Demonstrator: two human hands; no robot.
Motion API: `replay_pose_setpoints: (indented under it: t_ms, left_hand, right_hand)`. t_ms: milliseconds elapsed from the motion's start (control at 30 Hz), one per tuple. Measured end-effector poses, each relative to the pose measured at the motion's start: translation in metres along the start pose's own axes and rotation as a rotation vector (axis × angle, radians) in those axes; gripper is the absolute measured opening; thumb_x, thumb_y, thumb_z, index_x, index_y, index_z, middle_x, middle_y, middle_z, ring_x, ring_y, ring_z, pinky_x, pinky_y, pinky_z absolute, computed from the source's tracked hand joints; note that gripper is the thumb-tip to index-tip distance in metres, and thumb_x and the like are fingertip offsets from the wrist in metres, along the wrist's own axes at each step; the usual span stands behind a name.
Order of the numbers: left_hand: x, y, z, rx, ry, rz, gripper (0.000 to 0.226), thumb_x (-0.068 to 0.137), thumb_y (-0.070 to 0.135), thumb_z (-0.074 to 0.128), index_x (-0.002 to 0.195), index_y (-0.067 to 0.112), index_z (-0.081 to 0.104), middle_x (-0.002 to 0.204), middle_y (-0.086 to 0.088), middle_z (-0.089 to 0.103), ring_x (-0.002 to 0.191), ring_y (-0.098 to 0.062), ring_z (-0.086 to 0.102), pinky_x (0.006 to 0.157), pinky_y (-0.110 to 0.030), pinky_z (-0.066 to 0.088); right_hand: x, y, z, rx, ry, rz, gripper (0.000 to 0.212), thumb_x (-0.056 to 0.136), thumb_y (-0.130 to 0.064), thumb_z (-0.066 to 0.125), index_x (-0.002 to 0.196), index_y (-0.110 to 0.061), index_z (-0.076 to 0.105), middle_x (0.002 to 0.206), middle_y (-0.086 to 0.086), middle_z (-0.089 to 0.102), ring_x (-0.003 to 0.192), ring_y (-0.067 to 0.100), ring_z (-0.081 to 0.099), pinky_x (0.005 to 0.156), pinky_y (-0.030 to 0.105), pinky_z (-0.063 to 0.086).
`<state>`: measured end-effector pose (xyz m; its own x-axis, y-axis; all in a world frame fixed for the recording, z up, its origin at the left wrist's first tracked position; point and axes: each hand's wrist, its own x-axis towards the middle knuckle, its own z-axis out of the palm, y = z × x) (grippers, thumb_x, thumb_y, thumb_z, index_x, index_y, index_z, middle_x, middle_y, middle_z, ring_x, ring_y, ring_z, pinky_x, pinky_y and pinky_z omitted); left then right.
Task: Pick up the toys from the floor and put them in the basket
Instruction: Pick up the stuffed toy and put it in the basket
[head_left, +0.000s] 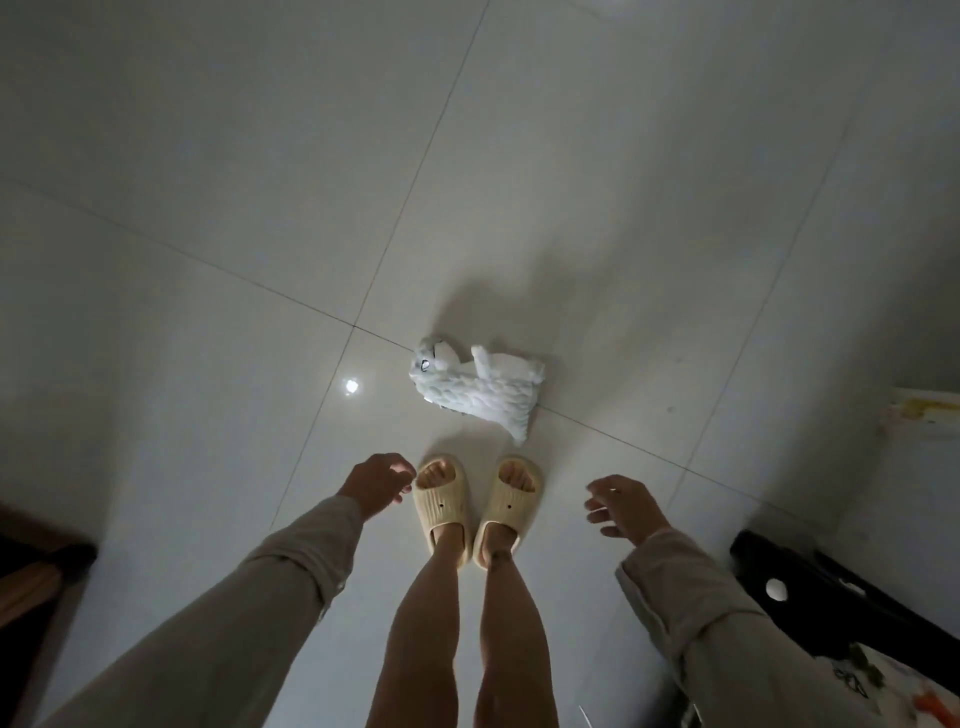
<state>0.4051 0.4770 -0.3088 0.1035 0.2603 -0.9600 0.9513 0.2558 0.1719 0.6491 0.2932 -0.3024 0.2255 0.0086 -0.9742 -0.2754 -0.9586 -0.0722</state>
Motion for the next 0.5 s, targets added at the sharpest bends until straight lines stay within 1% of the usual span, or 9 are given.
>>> replay_pose_setpoints:
  t_ms: [100, 167, 233, 267, 333, 367, 400, 467, 500]
  left_hand:
    - [0.086, -0.008, 0.010, -0.100, 0.004, -0.058, 0.015, 0.091, 0.012, 0.048, 0.098, 0.007, 0.061, 0.097, -0.016, 0.065, 0.068, -0.020, 0.059, 0.061, -0.026, 0.045]
    - [0.144, -0.011, 0.015, -0.228, 0.044, -0.111, 0.011, 0.091, 0.010, 0.047, 0.093, 0.008, 0.058, 0.094, -0.015, 0.060, 0.063, -0.016, 0.057, 0.053, -0.023, 0.046]
    - [0.198, -0.007, 0.020, -0.337, 0.107, -0.146, 0.013, 0.091, 0.009, 0.047, 0.100, 0.008, 0.057, 0.099, -0.014, 0.058, 0.069, -0.021, 0.057, 0.045, -0.021, 0.050]
    - [0.222, -0.005, 0.021, -0.376, 0.144, -0.151, 0.021, 0.091, 0.011, 0.048, 0.110, 0.007, 0.056, 0.104, -0.015, 0.057, 0.078, -0.023, 0.057, 0.048, -0.023, 0.053]
    - [0.267, -0.002, 0.024, -0.413, 0.233, -0.142, 0.041, 0.092, 0.019, 0.048, 0.131, 0.007, 0.047, 0.123, -0.017, 0.055, 0.094, -0.025, 0.052, 0.072, -0.037, 0.054]
    - [0.284, -0.001, 0.023, -0.424, 0.277, -0.131, 0.047, 0.092, 0.023, 0.048, 0.136, 0.009, 0.042, 0.132, -0.017, 0.052, 0.100, -0.026, 0.051, 0.083, -0.042, 0.052]
    - [0.300, 0.000, 0.022, -0.446, 0.316, -0.121, 0.051, 0.091, 0.028, 0.049, 0.138, 0.012, 0.039, 0.135, -0.016, 0.049, 0.103, -0.027, 0.050, 0.088, -0.045, 0.051]
    - [0.325, 0.000, 0.020, -0.545, 0.346, -0.110, 0.053, 0.088, 0.037, 0.049, 0.138, 0.022, 0.037, 0.125, -0.008, 0.049, 0.103, -0.025, 0.047, 0.080, -0.044, 0.050]
    - [0.336, 0.000, 0.021, -0.599, 0.334, -0.108, 0.052, 0.087, 0.040, 0.049, 0.136, 0.026, 0.038, 0.118, -0.004, 0.049, 0.103, -0.024, 0.048, 0.077, -0.043, 0.050]
  right_hand:
    - [0.077, -0.018, 0.015, 0.030, -0.028, -0.002, 0.022, 0.094, -0.016, 0.048, 0.109, -0.003, 0.058, 0.096, 0.015, 0.062, 0.087, 0.026, 0.060, 0.069, 0.030, 0.050]
    - [0.127, -0.025, 0.024, 0.167, -0.096, 0.031, 0.018, 0.094, -0.016, 0.048, 0.105, -0.004, 0.056, 0.099, 0.016, 0.059, 0.095, 0.029, 0.058, 0.084, 0.044, 0.052]
    - [0.174, -0.030, 0.035, 0.331, -0.124, 0.058, 0.013, 0.094, -0.015, 0.048, 0.098, -0.004, 0.054, 0.100, 0.018, 0.056, 0.097, 0.033, 0.057, 0.088, 0.051, 0.051]
    - [0.196, -0.032, 0.042, 0.367, -0.117, 0.059, 0.013, 0.094, -0.015, 0.048, 0.098, -0.004, 0.054, 0.101, 0.019, 0.055, 0.097, 0.033, 0.057, 0.084, 0.050, 0.053]
    - [0.236, -0.035, 0.058, 0.419, -0.089, 0.030, 0.020, 0.095, -0.019, 0.048, 0.108, -0.004, 0.051, 0.103, 0.018, 0.055, 0.094, 0.030, 0.057, 0.073, 0.044, 0.055]
    - [0.254, -0.038, 0.066, 0.452, -0.067, 0.019, 0.025, 0.096, -0.023, 0.047, 0.114, -0.006, 0.050, 0.103, 0.016, 0.056, 0.092, 0.029, 0.058, 0.071, 0.043, 0.054]
    - [0.271, -0.039, 0.073, 0.491, -0.049, 0.022, 0.032, 0.097, -0.030, 0.044, 0.120, -0.009, 0.048, 0.105, 0.013, 0.057, 0.094, 0.029, 0.058, 0.075, 0.046, 0.054]
    - [0.299, -0.041, 0.085, 0.560, -0.041, 0.044, 0.044, 0.095, -0.045, 0.041, 0.127, -0.015, 0.047, 0.114, 0.010, 0.057, 0.105, 0.031, 0.057, 0.088, 0.053, 0.050]
    - [0.310, -0.042, 0.091, 0.578, -0.055, 0.053, 0.047, 0.093, -0.052, 0.040, 0.125, -0.019, 0.048, 0.115, 0.007, 0.057, 0.107, 0.030, 0.056, 0.090, 0.055, 0.049]
